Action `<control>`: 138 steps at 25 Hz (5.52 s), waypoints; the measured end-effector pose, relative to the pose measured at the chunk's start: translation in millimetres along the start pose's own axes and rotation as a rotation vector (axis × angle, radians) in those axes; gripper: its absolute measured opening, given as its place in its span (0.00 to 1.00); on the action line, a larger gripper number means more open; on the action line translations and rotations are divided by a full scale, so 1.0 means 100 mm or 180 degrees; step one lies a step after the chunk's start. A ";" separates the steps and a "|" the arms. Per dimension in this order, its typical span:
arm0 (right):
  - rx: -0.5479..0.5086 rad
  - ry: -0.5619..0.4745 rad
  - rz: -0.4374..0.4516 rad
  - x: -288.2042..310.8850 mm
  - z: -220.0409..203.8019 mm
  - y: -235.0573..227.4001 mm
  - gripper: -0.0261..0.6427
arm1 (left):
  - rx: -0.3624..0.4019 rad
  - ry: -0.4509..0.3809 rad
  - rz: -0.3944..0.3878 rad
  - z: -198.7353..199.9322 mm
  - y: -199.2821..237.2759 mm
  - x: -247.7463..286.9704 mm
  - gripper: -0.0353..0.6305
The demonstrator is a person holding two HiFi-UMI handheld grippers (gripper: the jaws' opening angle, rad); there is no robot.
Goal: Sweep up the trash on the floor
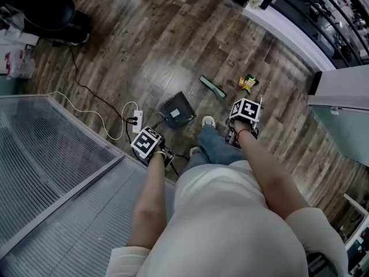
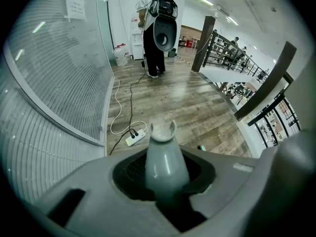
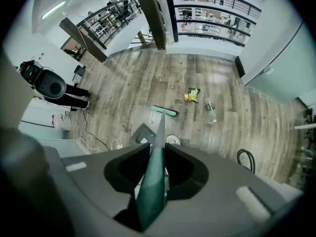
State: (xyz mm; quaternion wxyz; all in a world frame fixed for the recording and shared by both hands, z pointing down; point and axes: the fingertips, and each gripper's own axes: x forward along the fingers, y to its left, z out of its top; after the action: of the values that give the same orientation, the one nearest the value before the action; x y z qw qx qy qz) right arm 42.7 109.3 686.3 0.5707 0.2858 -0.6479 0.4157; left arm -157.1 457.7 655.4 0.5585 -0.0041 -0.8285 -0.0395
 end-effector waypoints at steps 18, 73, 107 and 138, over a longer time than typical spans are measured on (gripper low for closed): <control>-0.0394 0.0297 0.0019 0.07 -0.37 0.06 0.19 | 0.0009 0.0031 0.0024 0.11 -0.06 0.08 0.19; -0.0347 0.1007 0.0575 -0.24 -1.48 0.45 0.19 | 0.0076 0.0026 -0.0017 0.18 -0.06 0.10 0.20; 0.0609 0.0306 0.0848 -0.85 -0.08 -0.63 0.19 | 0.0258 0.0012 -0.0277 0.24 -0.97 -0.08 0.19; 0.2035 -0.0401 0.0876 -0.99 0.87 -1.43 0.19 | 0.1217 0.0057 -0.0834 0.72 -3.39 0.16 0.19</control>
State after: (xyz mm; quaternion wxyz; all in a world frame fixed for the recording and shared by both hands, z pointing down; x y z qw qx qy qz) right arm 137.7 -46.5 619.8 0.3499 0.3851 -0.5514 0.6522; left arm -247.2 124.5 622.8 0.5466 0.2097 -0.8094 0.0460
